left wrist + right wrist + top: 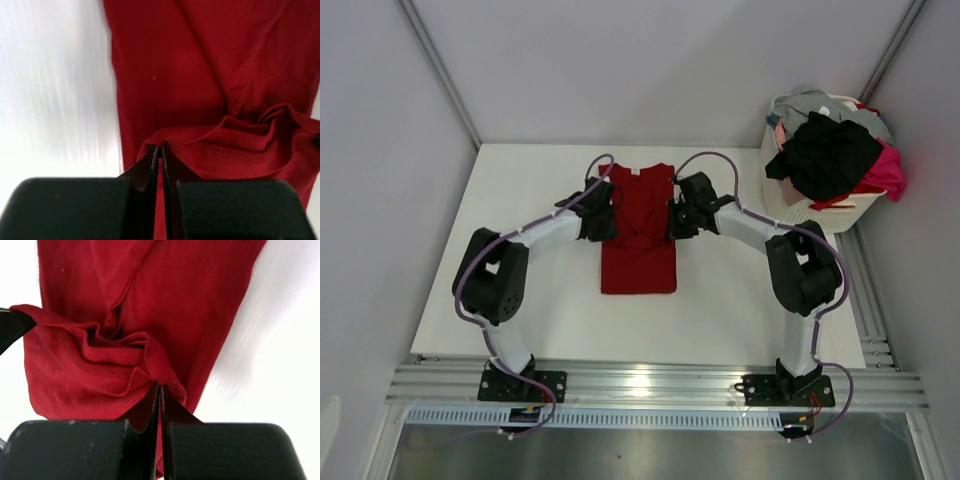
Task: Fold and stack the t-shirts
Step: Fold the folded rectangular tshirt in 1/3 of the way
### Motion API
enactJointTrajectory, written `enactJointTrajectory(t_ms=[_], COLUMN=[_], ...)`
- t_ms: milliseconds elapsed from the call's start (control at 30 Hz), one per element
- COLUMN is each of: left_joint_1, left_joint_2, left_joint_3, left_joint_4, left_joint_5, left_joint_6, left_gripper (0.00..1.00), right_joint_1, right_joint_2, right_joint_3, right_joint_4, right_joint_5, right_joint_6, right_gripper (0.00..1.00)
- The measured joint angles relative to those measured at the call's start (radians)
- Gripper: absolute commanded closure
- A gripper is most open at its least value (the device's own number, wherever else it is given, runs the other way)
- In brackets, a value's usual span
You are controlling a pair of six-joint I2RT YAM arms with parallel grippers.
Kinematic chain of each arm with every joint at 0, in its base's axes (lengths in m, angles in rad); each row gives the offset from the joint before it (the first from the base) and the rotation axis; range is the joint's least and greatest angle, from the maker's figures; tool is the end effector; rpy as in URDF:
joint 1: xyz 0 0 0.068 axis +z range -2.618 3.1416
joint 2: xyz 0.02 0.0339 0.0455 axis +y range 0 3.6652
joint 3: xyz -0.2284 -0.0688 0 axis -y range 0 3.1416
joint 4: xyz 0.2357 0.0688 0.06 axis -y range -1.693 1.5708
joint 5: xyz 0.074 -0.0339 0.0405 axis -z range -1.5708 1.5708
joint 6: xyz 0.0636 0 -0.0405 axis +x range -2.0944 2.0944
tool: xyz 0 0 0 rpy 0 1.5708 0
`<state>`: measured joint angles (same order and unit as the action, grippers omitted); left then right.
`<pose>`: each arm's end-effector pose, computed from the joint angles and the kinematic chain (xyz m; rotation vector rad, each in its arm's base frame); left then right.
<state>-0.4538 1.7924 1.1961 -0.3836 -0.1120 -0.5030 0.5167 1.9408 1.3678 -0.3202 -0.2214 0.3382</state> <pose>0.3405 -0.1582 0.1397 -0.1065 2.5557 -0.2311 0.3569 0.2189 0.1431 -0.3258 2.5235 0.6286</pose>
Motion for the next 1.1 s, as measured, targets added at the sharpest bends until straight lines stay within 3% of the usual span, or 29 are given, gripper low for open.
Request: enactJointTrajectory(t_ms=[67,100,133,167,200,300,400,433,467,533,567,600,633,667,833,1100], left_joint_1=[0.0,0.001,0.001,0.003,0.006,0.021,0.053,0.065,0.075,0.09,0.092,0.092,0.09,0.085,0.043,0.016], left_joint_2=[0.018,0.024,0.027,0.027,0.027,0.024,-0.003,-0.024,-0.048,-0.113,-0.143,-0.188,-0.238,-0.294,-0.449,-0.233], left_joint_3=[0.029,0.042,0.053,0.062,0.074,0.109,0.134,0.139,0.143,0.145,0.144,0.136,0.115,0.081,-0.099,-0.196], left_joint_4=[-0.003,-0.006,-0.01,-0.015,-0.025,-0.048,-0.075,-0.084,-0.09,-0.097,-0.099,-0.092,-0.077,-0.058,0.003,0.053], left_joint_5=[0.005,0.007,0.008,0.009,0.008,-0.005,-0.016,-0.015,-0.012,0.006,0.021,0.05,0.085,0.121,0.258,0.358], left_joint_6=[0.012,0.02,0.028,0.032,0.033,0.034,0.036,0.04,0.044,0.054,0.058,0.059,0.065,0.068,0.074,-0.003], left_gripper=[0.75,0.48,0.39,0.31,0.23,0.21,0.13,0.11,0.12,0.23,0.55,0.72,0.92,1.0,1.0,1.0], right_joint_1=[-0.005,-0.009,-0.013,-0.017,-0.022,-0.035,-0.047,-0.05,-0.051,-0.055,-0.056,-0.056,-0.055,-0.054,-0.028,0.03], right_joint_2=[0.015,0.027,0.039,0.047,0.056,0.061,0.061,0.058,0.053,0.03,0.012,-0.01,-0.042,-0.071,-0.22,-0.099], right_joint_3=[0.014,0.029,0.048,0.063,0.084,0.145,0.228,0.253,0.274,0.29,0.286,0.27,0.241,0.211,0.001,-0.062], right_joint_4=[-0.003,-0.008,-0.012,-0.014,-0.022,-0.039,-0.052,-0.055,-0.06,-0.067,-0.075,-0.072,-0.072,-0.075,-0.064,-0.026], right_joint_5=[-0.003,-0.005,-0.006,-0.005,-0.005,-0.005,-0.006,-0.006,-0.007,-0.011,-0.014,-0.016,-0.016,-0.018,-0.035,-0.079], right_joint_6=[-0.005,-0.01,-0.016,-0.017,-0.027,-0.056,-0.084,-0.094,-0.104,-0.115,-0.12,-0.126,-0.133,-0.124,-0.105,-0.075], right_gripper=[0.98,0.91,0.73,0.65,0.51,0.33,0.16,0.16,0.16,0.3,0.45,0.79,0.9,1.0,1.0,1.0])
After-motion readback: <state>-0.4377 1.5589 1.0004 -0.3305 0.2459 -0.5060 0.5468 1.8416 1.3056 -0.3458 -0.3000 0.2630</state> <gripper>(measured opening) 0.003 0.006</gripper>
